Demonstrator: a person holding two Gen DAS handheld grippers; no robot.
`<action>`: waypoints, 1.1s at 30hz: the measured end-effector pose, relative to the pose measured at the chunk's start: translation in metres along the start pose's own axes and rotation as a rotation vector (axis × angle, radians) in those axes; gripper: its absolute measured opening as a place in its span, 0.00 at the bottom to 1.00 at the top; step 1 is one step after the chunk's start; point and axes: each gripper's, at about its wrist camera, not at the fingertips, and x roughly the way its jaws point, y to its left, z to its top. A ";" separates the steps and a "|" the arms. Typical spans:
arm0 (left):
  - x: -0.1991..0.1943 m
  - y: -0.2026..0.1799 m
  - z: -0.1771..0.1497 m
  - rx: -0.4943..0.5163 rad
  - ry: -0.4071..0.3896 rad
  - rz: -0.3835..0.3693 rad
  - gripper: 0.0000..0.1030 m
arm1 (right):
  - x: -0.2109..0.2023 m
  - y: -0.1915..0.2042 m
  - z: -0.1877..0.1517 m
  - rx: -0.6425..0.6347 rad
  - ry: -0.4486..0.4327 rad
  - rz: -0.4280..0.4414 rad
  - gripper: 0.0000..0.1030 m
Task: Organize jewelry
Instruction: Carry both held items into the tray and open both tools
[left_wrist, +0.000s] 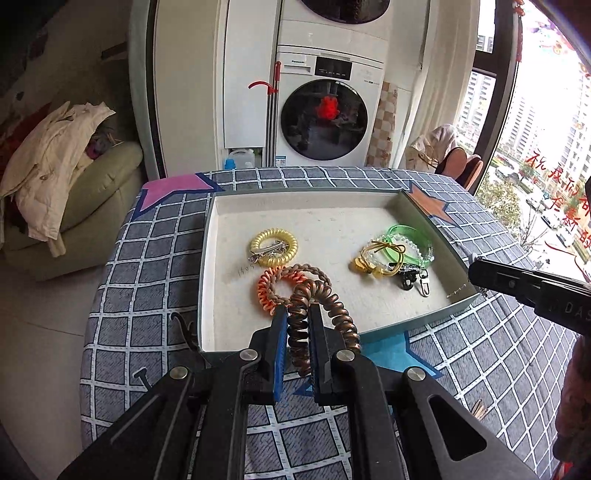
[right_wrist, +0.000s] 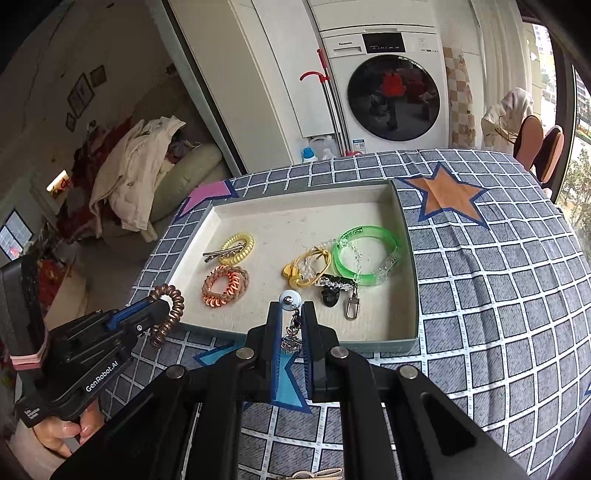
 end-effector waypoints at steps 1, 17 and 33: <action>0.001 0.000 0.001 0.003 -0.001 0.004 0.30 | 0.001 0.000 0.001 0.000 0.001 0.000 0.11; 0.023 0.005 0.015 0.001 -0.001 0.031 0.30 | 0.029 -0.006 0.014 0.005 0.018 -0.025 0.11; 0.062 -0.002 0.027 0.036 0.032 0.061 0.30 | 0.077 -0.008 0.020 0.013 0.083 -0.047 0.11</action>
